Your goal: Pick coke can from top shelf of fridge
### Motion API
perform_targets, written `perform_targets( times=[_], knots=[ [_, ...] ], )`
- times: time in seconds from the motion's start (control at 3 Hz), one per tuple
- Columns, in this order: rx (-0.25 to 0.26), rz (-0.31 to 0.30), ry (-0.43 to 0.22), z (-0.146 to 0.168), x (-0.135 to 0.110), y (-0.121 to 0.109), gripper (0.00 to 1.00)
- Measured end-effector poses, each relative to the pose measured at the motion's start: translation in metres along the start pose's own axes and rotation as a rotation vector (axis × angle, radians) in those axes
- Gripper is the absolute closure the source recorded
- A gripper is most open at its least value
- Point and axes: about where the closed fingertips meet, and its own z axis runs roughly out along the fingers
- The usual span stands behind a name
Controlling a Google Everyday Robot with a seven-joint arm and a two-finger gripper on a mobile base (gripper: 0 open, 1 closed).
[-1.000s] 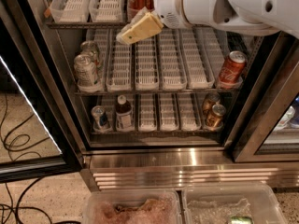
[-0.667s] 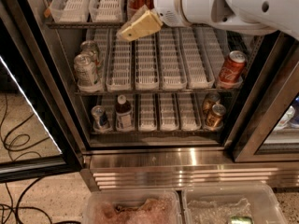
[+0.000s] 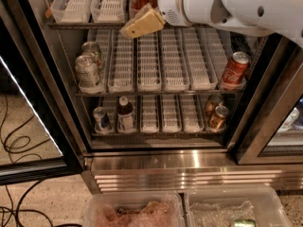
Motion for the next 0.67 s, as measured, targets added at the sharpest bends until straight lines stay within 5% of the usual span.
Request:
perform_targets(
  times=[0.33, 0.67],
  knots=[
    [0.034, 0.094, -0.062, 0.0050, -0.0140, -0.0085, 0.00],
    [0.034, 0.094, -0.062, 0.0049, -0.0141, -0.0085, 0.00]
  ],
)
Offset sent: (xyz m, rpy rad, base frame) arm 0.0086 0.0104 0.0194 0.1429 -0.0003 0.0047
